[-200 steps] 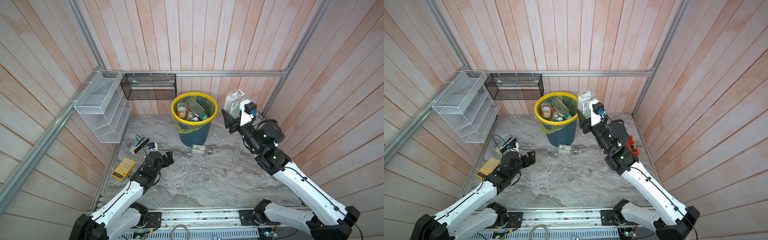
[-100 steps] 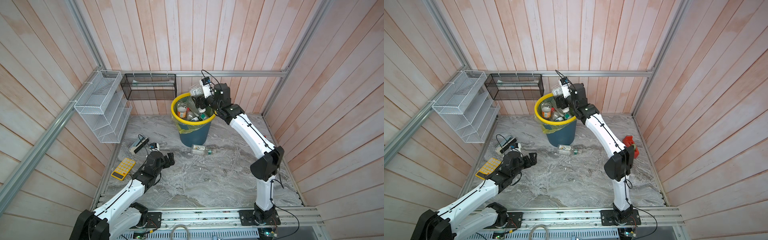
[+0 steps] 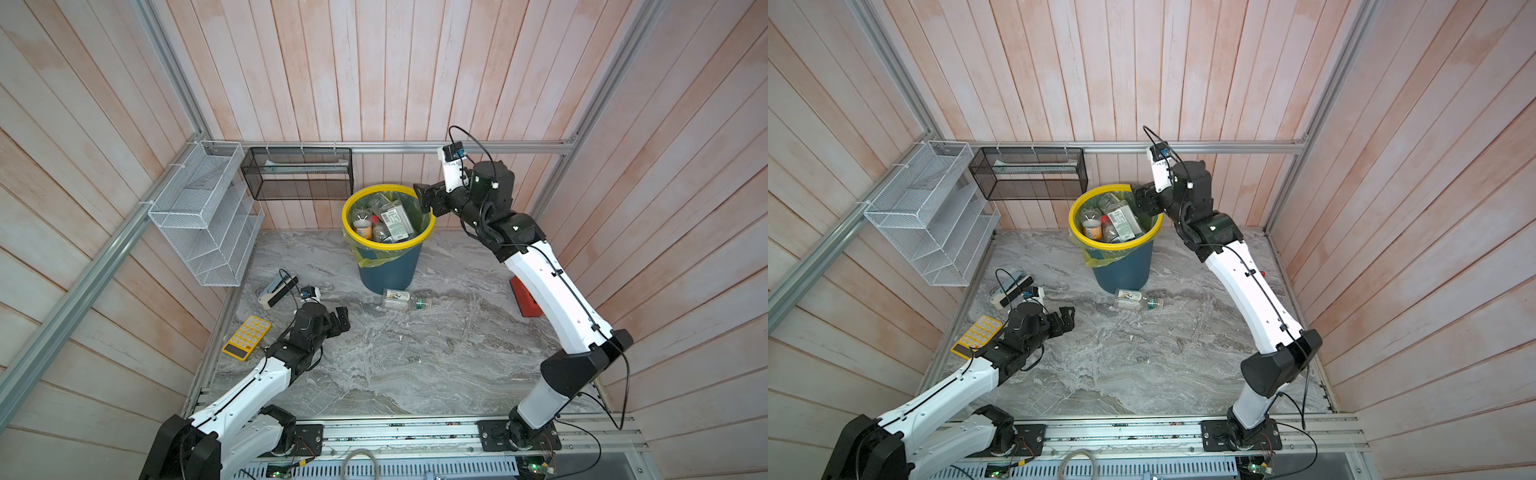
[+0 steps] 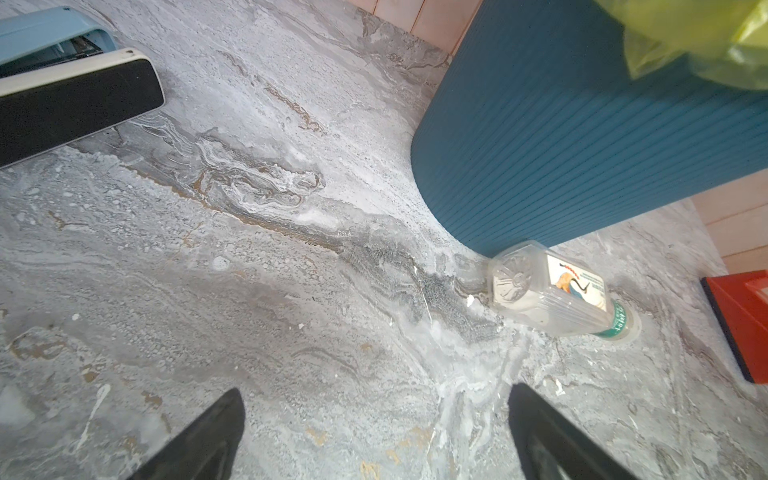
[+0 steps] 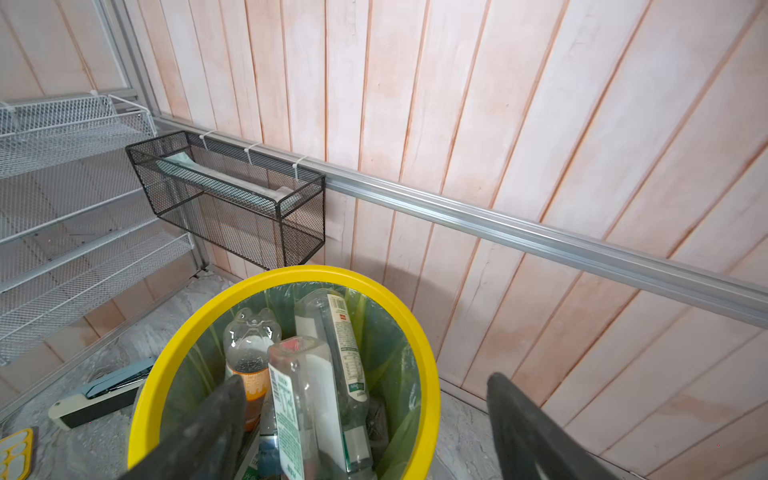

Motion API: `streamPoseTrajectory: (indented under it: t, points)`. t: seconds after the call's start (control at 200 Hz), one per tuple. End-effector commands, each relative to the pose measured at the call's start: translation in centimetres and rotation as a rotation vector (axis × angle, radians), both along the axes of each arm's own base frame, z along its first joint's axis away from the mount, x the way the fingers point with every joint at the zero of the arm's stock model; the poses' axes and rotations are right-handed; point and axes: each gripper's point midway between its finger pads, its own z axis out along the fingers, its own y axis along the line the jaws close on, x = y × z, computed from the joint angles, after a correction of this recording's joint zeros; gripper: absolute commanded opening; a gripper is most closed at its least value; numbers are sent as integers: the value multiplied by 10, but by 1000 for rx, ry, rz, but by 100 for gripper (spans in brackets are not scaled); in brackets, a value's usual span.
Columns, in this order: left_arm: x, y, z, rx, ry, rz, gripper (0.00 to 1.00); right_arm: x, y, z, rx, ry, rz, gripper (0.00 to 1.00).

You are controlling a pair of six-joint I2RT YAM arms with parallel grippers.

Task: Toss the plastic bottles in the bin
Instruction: 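Carry the white-labelled bottle over the bin and open the right gripper, then move the right gripper to the crane-labelled bottle beside the bin base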

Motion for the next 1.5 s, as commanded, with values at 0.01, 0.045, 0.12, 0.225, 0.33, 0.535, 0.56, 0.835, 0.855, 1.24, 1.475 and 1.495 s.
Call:
streamPoseTrajectory:
  t: [0.01,0.045,0.12,0.225,0.33,0.535,0.56,0.835,0.855,1.24,1.475,1.495]
  points:
    - [4,-2,8,-8,-19,-8,100,14,-12,-49,-45,93,-60,91]
    - [4,-1,8,-6,-17,-6,100,12,-16,-59,-46,113,-61,91]
    - [3,0,7,-1,-16,-3,100,1,-19,-81,-56,139,-42,92]
    - [2,2,6,3,-15,5,100,-24,-18,-124,-70,168,37,92]
    - [1,3,5,2,-13,14,100,-46,-26,-173,-84,234,57,92]
    - [1,1,2,-10,-5,10,100,-82,-24,-259,-124,423,152,90]
    - [1,1,2,-11,-4,10,100,-84,-24,-265,-126,438,153,90]
    - [0,2,-1,-14,2,11,100,-88,-14,-341,-167,584,208,88]
    - [-1,1,-1,-14,3,11,100,-88,-12,-346,-168,596,217,88]
    - [-5,2,-8,-9,22,6,100,-83,23,-396,-159,722,376,90]
    - [-4,3,-8,-4,23,7,100,-122,36,-414,-169,844,448,79]
    - [-4,3,-8,-5,22,6,100,-125,36,-415,-175,854,444,78]
